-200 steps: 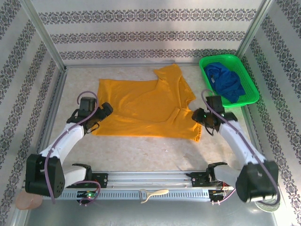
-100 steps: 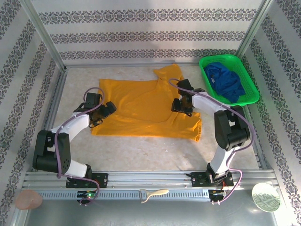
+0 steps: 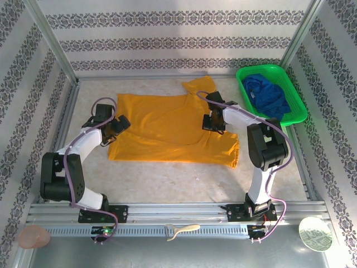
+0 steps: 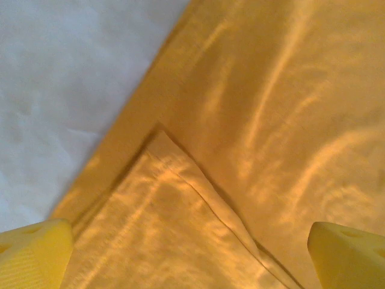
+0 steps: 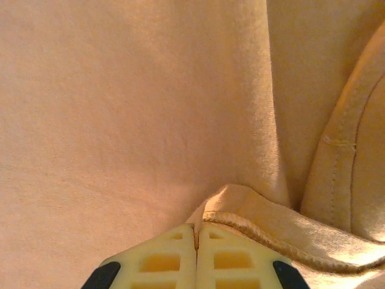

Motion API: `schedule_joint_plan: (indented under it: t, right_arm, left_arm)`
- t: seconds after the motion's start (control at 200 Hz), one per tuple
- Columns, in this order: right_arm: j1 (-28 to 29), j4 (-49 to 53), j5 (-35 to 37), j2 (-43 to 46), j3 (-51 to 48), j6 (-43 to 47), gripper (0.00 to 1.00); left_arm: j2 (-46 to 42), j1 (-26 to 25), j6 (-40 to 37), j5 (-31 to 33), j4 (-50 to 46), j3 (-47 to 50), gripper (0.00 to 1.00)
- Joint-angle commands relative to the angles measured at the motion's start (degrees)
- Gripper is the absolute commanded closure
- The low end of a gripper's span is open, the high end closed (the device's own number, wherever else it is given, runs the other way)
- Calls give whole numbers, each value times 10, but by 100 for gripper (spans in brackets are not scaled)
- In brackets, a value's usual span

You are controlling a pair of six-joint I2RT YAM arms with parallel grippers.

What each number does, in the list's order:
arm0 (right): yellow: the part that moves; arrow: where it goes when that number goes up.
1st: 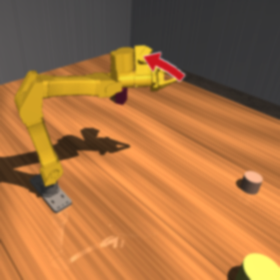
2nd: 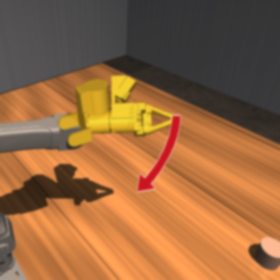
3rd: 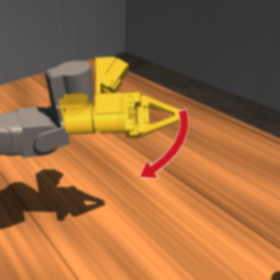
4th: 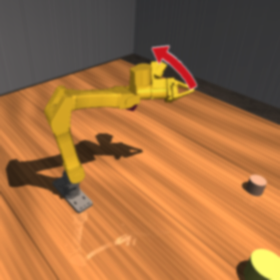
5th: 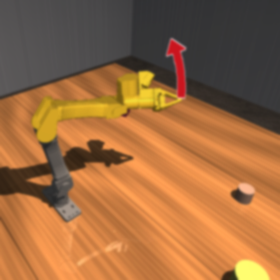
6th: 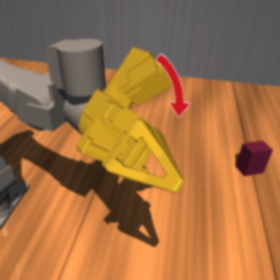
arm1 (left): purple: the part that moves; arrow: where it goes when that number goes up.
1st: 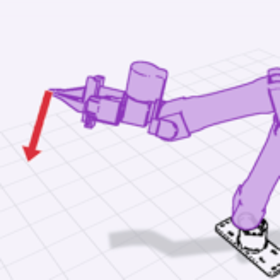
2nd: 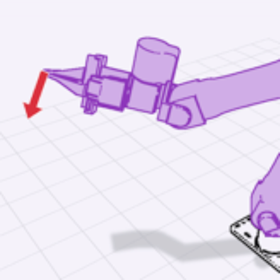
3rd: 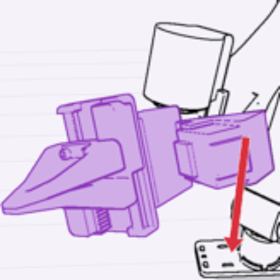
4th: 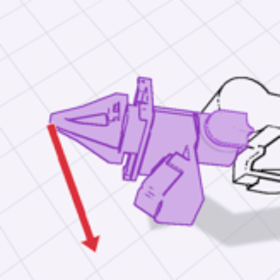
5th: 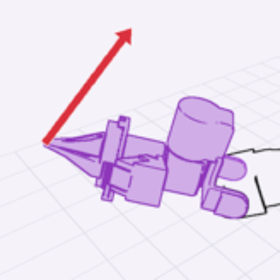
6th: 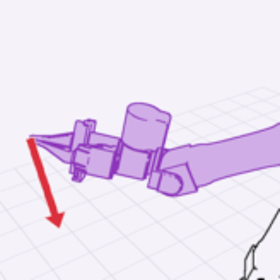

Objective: Fold the inside-out t-shirt

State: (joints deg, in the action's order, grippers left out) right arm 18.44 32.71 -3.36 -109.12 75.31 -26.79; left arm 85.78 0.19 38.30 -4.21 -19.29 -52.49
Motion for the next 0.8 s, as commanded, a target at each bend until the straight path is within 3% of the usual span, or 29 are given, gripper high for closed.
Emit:
schedule_joint_plan:
  t: [0.0, 0.26, 0.525, 0.794]
  right_arm:
    - [8, 0, -2, 29, 16, -3, 100]
    - [9, -3, -10, 16, 14, -12, 100]
    - [9, -5, -6, 20, 9, -12, 100]
    - [9, -5, -4, 21, 11, -13, 100]
  left_arm:
    - [37, 12, -56, 23, -60, -42, 0]
    - [137, 11, -131, 10, -112, -124, 42]
    - [194, 8, -155, 22, -136, -166, 43]
    - [216, 6, -160, 24, -137, -178, 51]
